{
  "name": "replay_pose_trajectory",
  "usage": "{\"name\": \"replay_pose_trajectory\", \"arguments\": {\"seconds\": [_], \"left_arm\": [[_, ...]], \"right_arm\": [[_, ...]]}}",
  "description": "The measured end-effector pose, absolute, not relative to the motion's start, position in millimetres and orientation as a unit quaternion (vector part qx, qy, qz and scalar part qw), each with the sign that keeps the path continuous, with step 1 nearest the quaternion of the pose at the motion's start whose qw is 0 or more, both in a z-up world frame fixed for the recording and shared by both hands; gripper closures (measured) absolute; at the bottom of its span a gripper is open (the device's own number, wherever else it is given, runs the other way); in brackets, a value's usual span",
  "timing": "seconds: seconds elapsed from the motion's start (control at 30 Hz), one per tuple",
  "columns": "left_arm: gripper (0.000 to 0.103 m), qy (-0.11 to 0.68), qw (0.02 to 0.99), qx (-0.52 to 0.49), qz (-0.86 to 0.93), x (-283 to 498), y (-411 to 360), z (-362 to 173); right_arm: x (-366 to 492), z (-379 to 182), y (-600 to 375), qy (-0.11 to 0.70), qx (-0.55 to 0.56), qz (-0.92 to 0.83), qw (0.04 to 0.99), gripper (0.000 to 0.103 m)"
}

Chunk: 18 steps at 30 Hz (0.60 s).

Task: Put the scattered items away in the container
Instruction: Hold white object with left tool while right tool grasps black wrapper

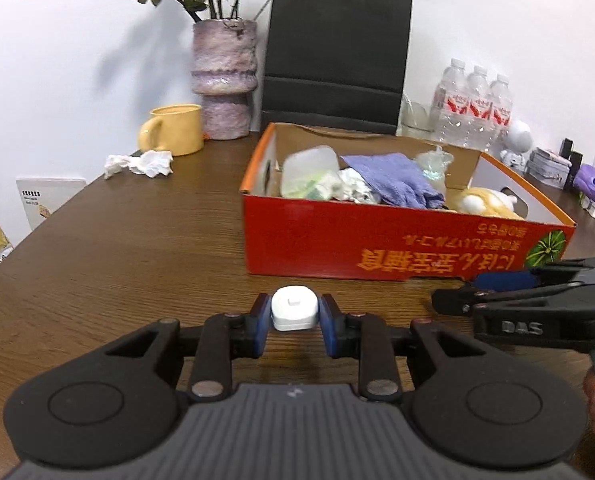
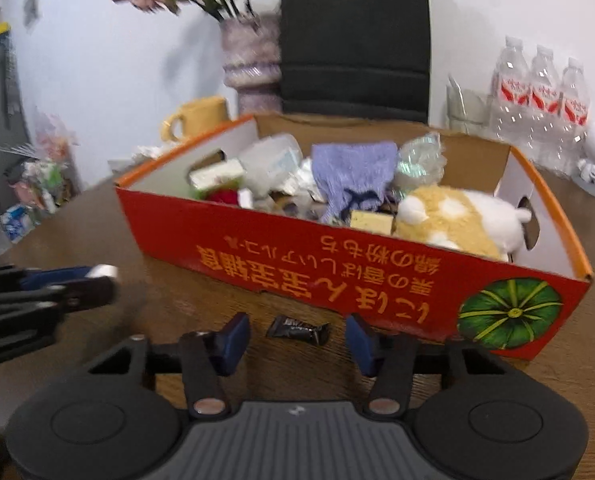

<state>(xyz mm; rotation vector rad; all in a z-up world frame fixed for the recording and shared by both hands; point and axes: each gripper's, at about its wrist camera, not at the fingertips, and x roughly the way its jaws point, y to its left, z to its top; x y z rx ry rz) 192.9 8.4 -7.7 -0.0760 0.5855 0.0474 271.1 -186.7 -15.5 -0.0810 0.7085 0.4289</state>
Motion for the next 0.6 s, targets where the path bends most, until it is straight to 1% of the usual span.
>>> {"name": "replay_pose_trajectory", "arguments": {"seconds": [0.07,0.1,0.13,0.17,0.2,0.27,0.3,0.37,0.53,0.57,0.6], "left_arm": [[0.076,0.278,0.960,-0.038,0.019,188.4,13.0,-5.3],[0.076,0.274,0.961,-0.038,0.017,187.1,15.1,-4.2],[0.076,0.272,0.961,-0.039,0.015,186.4,16.9,-3.4],[0.076,0.271,0.962,-0.041,0.014,186.5,18.2,-2.9],[0.076,0.270,0.962,-0.044,0.012,186.5,19.8,-2.3],[0.076,0.266,0.963,-0.048,0.007,185.2,22.0,-1.2],[0.076,0.264,0.963,-0.049,0.005,184.3,23.4,-0.8],[0.076,0.261,0.964,-0.050,0.002,182.9,23.6,-0.4],[0.076,0.252,0.967,-0.050,-0.009,177.6,25.7,0.3],[0.076,0.250,0.967,-0.050,-0.011,176.8,26.1,0.4],[0.076,0.249,0.967,-0.050,-0.013,175.7,26.6,0.7]], "right_arm": [[272.3,-16.8,-182.7,0.340,-0.044,0.198,0.918,0.060],[272.3,-16.5,-181.7,0.339,-0.041,0.203,0.918,0.074],[271.9,-16.8,-180.8,0.340,-0.039,0.210,0.916,0.080],[270.3,-16.5,-179.7,0.337,-0.044,0.210,0.917,0.080],[267.9,-15.7,-177.6,0.334,-0.052,0.209,0.917,0.084],[260.9,-13.9,-176.2,0.330,-0.060,0.211,0.918,0.091],[258.3,-13.3,-176.6,0.331,-0.059,0.212,0.918,0.096],[251.7,-11.7,-178.6,0.329,-0.054,0.214,0.918,0.099],[239.8,-6.2,-187.9,0.322,-0.035,0.216,0.921,0.100],[238.7,-4.8,-190.1,0.321,-0.030,0.217,0.921,0.099],[238.5,-3.1,-192.8,0.322,-0.021,0.220,0.920,0.094]]}}
